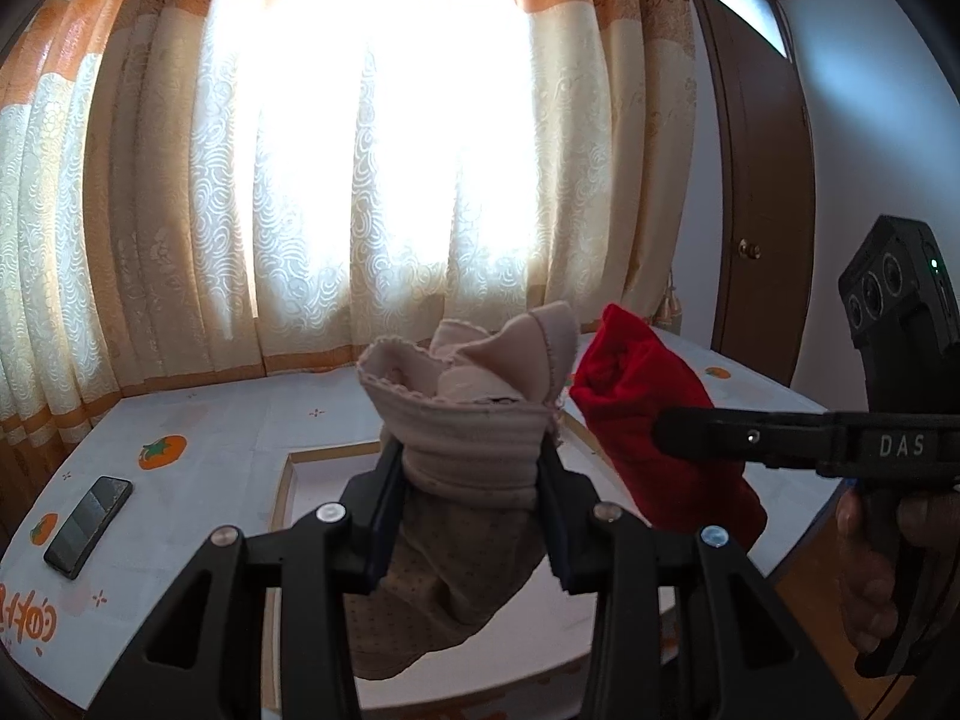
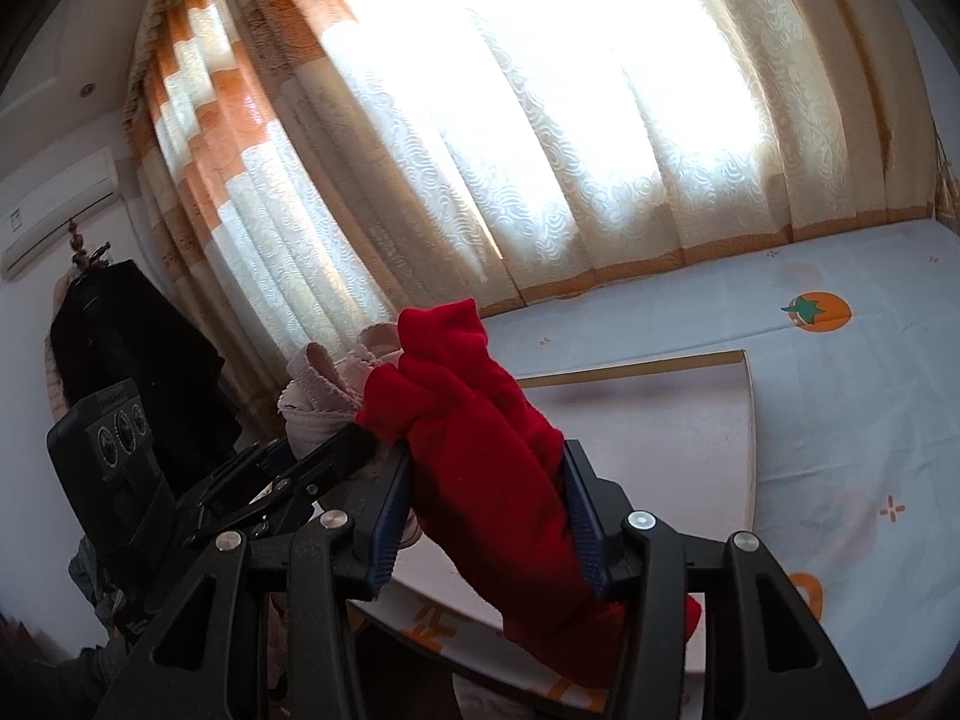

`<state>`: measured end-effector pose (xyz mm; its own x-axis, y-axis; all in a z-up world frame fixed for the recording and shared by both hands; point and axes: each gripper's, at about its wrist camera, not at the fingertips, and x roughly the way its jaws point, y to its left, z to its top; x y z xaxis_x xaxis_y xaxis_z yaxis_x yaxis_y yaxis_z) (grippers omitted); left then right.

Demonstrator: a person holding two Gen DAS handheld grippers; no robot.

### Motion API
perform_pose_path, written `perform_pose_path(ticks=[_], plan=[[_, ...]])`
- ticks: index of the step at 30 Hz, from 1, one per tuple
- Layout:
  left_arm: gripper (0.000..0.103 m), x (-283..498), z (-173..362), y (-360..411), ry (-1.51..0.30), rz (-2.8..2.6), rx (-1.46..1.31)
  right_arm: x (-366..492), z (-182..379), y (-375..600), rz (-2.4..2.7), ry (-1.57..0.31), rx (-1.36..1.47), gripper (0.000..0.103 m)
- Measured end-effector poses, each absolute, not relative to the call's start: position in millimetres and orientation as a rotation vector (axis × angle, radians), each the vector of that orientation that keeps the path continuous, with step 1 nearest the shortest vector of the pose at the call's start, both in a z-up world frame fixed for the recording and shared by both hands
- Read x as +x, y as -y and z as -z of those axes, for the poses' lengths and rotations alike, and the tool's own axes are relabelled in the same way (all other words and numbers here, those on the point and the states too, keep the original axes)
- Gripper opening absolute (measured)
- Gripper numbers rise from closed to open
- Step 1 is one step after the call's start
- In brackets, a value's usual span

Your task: Take underwear out of drawer

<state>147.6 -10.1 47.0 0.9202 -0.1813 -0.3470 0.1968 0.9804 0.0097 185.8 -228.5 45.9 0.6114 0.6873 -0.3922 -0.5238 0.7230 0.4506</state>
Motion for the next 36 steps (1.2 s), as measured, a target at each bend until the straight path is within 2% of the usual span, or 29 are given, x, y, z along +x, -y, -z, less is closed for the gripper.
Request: perform_pose_path(ticks=[27,36], plan=[[0.039,260.4,-30.1,9.7,-0.571,0.199,-0.111,294.1,-11.1,217.7,-0.601,-0.771,0.356,0.051],[0.039,293.6,-9.5,12.5,-0.651,0.192,-0.177,323.7,1.0,226.0,-0.536,-0.842,0.4,0.051]])
